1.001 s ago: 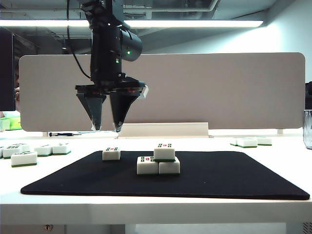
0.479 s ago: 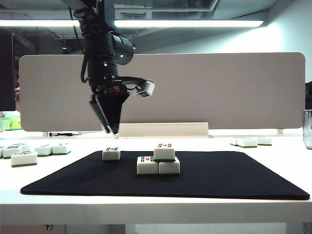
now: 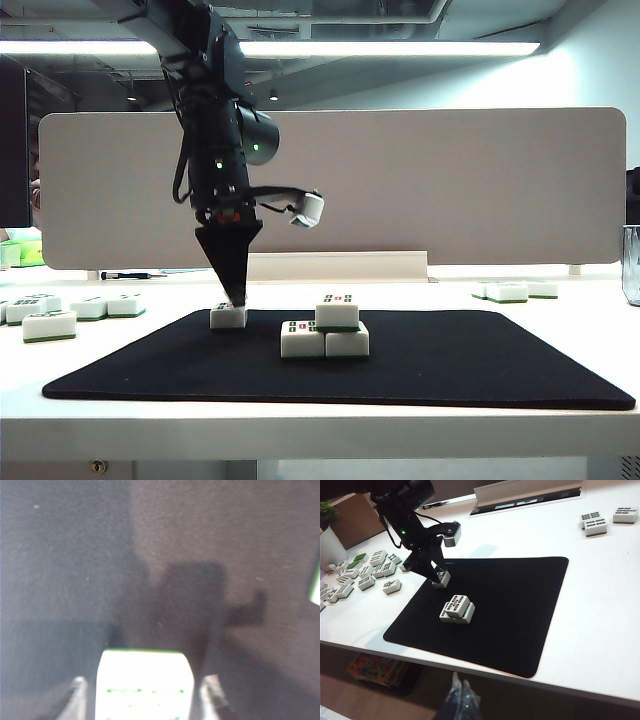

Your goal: Arrange four mahjong tiles into a neat stack, creating two layers of paired tiles.

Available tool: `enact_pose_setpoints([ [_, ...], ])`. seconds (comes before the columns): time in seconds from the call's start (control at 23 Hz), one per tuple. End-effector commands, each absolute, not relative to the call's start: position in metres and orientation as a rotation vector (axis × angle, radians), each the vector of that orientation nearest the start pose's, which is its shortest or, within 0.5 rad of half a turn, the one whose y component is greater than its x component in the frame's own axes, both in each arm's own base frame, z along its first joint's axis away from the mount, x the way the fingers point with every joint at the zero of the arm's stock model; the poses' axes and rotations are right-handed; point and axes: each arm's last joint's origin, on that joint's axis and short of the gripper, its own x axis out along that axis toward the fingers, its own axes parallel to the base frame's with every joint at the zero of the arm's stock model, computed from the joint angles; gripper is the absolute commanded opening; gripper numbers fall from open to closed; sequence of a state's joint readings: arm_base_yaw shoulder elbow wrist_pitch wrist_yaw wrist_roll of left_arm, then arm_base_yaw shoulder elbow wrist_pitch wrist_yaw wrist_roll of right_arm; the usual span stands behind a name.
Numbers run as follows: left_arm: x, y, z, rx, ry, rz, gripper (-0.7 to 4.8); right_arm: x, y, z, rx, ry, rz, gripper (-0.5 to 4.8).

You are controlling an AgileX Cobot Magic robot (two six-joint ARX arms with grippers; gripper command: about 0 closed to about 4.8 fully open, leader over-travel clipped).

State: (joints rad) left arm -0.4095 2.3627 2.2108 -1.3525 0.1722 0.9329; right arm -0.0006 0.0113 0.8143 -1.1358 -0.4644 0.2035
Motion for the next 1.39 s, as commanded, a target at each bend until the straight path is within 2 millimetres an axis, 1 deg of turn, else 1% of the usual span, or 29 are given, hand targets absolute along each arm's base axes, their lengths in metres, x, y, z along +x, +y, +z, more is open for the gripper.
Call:
enact_pose_setpoints([
  [0.04,0.429,-0.189,0.206,0.902,1.198,-1.159,2.99,-0.031,0.013,0.295,0.268,0.348,0.429,-0.01],
  [0.13,0.431,-0.189,0.198,0.898,1.217,-1.163,2.91,-0.031,0.013,0.295,0.267,0.348,0.427,-0.01],
  [0.17,0.431,-0.189,0.196,0.896,1.222,-1.164,2.55,-0.031,0.013,0.295,0.267,0.348,0.426,-0.01],
  [0.26,0.431,-0.19,0.196,0.895,1.222,-1.164,1.0,-0.031,0.013,0.295,0.267,0.348,0.426,-0.01],
  [0.3,0.43,-0.19,0.196,0.891,1.233,-1.164,0.77,-0.031,0.013,0.295,0.267,0.348,0.426,-0.01],
  [0.35,0.429,-0.189,0.197,0.864,1.257,-1.139,0.77,-0.031,0.013,0.295,0.267,0.348,0.426,-0.01],
  [0.44,0.425,-0.188,0.207,0.81,1.29,-1.089,0.77,-0.031,0.013,0.295,0.267,0.348,0.426,-0.01],
  [0.48,0.422,-0.187,0.218,0.798,1.279,-1.077,0.77,-0.031,0.013,0.295,0.267,0.348,0.426,-0.01],
  [0.52,0.416,-0.185,0.238,0.761,1.239,-1.071,0.77,-0.031,0.013,0.295,0.267,0.348,0.426,-0.01],
  [0.61,0.403,-0.183,0.271,0.663,1.125,-1.15,0.74,-0.031,0.013,0.295,0.267,0.348,0.426,-0.01],
  [0.7,0.387,-0.177,0.292,0.655,1.069,-1.157,0.74,-0.031,0.013,0.295,0.267,0.347,0.427,-0.01],
  [0.78,0.376,-0.172,0.292,0.658,1.093,-1.154,0.74,-0.031,0.013,0.295,0.267,0.348,0.426,-0.01],
  [0.87,0.362,-0.167,0.281,0.647,1.156,-1.167,0.74,-0.031,0.013,0.295,0.267,0.348,0.426,-0.01],
  [0.96,0.35,-0.166,0.272,0.652,1.174,-1.181,0.74,-0.031,0.013,0.295,0.267,0.348,0.427,-0.01],
  [1.09,0.347,-0.173,0.268,0.678,1.139,-1.192,0.74,-0.031,0.013,0.295,0.267,0.348,0.427,-0.01],
  [1.17,0.344,-0.19,0.268,0.768,1.093,-1.173,0.74,-0.031,0.013,0.295,0.267,0.348,0.427,-0.01],
  [1.22,0.339,-0.201,0.268,0.852,1.066,-1.167,0.74,-0.031,0.013,0.295,0.267,0.348,0.427,-0.01],
  [1.31,0.334,-0.216,0.266,0.996,1.023,-1.166,0.74,-0.031,0.013,0.295,0.267,0.348,0.427,-0.01],
  [1.39,0.329,-0.228,0.261,1.026,1.011,-1.194,0.74,-0.031,0.013,0.295,0.267,0.348,0.427,-0.01],
])
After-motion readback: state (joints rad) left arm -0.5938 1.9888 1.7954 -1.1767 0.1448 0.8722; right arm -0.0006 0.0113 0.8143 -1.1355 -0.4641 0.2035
